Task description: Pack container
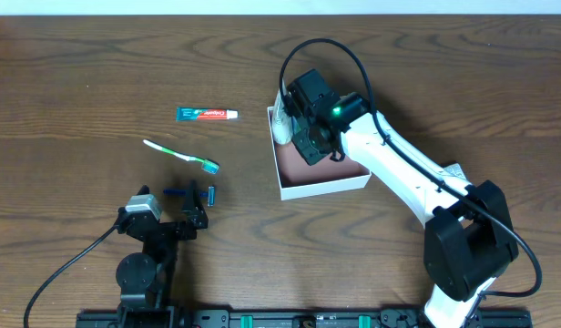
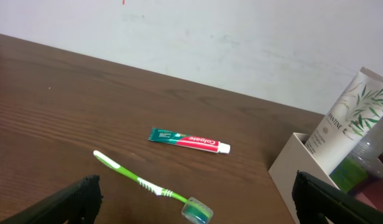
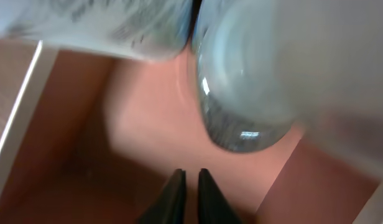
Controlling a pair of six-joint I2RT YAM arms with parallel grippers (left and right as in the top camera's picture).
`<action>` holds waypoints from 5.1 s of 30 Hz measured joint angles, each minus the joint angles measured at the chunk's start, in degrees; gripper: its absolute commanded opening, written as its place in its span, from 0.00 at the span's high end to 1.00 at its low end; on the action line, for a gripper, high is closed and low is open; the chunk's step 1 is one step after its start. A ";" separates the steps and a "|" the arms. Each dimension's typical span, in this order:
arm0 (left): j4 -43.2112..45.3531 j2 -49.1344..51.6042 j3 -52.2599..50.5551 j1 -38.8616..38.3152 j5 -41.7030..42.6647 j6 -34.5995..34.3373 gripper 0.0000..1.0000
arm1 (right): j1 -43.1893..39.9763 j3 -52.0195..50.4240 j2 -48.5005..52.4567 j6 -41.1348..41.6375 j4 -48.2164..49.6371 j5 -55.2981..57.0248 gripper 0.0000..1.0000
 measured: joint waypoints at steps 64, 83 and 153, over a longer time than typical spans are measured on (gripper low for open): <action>0.00 0.00 0.00 0.00 0.00 -0.02 0.02 | -10.73 -21.62 -8.26 27.54 34.27 -3.30 0.94; 0.00 0.00 0.00 0.00 0.00 0.00 0.02 | -8.15 -24.04 -8.26 33.51 40.96 -5.44 0.95; 0.00 0.00 0.00 0.00 0.00 0.00 0.02 | -36.41 -23.87 -31.39 46.21 -9.88 8.26 0.01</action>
